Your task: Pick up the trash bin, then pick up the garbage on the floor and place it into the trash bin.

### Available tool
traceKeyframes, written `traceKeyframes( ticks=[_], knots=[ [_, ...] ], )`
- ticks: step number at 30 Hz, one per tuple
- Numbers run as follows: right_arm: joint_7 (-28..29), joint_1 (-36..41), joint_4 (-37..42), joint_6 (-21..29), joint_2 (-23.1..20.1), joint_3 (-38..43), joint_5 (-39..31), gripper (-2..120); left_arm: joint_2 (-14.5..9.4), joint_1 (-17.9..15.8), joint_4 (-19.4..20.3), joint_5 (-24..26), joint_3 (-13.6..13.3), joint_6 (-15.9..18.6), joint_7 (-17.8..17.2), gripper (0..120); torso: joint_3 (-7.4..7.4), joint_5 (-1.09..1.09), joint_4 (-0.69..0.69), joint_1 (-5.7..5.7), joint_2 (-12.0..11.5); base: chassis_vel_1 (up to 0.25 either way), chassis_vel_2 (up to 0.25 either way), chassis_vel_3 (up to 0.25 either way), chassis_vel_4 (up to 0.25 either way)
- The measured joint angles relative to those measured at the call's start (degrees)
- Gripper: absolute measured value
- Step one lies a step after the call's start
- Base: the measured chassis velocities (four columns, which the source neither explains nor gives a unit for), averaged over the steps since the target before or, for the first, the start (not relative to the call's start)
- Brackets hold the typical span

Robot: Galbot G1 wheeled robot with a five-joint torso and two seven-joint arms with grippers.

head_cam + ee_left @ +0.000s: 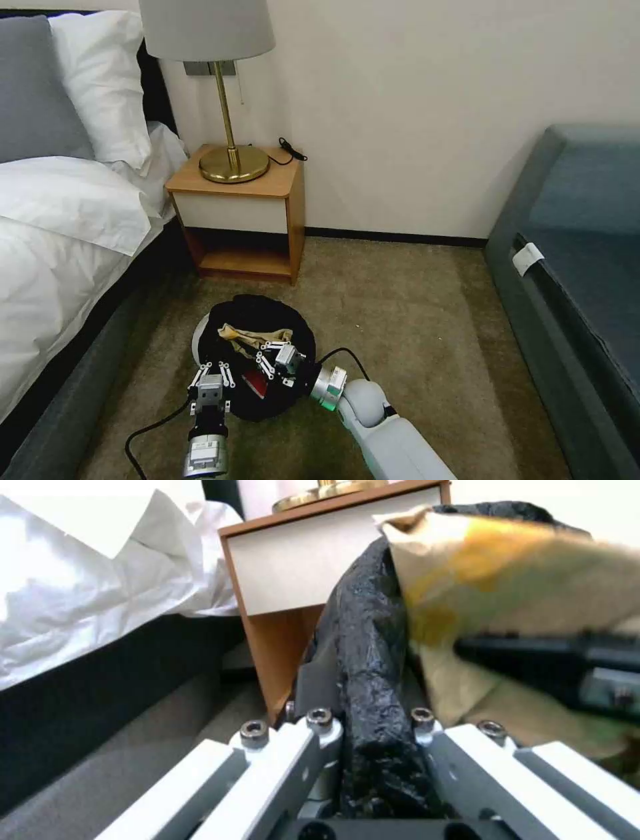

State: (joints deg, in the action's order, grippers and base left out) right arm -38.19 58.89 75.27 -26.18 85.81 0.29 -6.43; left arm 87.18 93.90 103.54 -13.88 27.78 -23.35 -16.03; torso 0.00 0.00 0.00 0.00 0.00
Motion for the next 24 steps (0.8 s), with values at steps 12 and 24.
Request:
traceKeyframes(
  ticks=[12, 24],
  knots=[
    [0.6, 0.5, 0.6, 0.0, -0.5, 0.3, 0.2, 60, -0.1, 0.6, 0.6, 0.6, 0.5, -0.3, 0.1, 3, 0.0, 0.0, 0.0, 0.0, 0.0, 0.0, 0.0, 0.0, 0.0],
    [1.8, 0.9, 4.5, 1.7, -1.7, 2.1, -1.1, 99, -0.4, 1.1, 1.4, 1.8, 1.1, -0.4, 0.1, 3, 0.0, 0.0, 0.0, 0.0, 0.0, 0.0, 0.0, 0.0, 0.0]
  ],
)
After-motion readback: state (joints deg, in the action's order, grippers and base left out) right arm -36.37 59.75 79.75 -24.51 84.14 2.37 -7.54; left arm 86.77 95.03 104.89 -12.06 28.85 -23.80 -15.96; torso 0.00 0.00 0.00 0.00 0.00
